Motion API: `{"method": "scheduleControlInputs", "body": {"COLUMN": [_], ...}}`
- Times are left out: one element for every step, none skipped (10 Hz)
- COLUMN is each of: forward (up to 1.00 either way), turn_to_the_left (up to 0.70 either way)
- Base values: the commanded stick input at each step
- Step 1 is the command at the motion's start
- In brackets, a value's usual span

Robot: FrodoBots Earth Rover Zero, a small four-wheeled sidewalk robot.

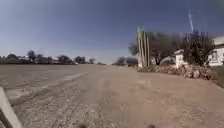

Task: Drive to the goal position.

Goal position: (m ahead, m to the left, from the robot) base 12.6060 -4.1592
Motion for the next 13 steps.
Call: {"method": "scheduleControlInputs", "body": {"forward": [0.70,0.70,0.70,0.70,0.70,0.70,0.70,0.70,0.70,0.70,0.70,0.70,0.70], "turn_to_the_left": [0.00,0.00,0.00,0.00,0.00,0.00,0.00,0.00,0.00,0.00,0.00,0.00,0.00]}}
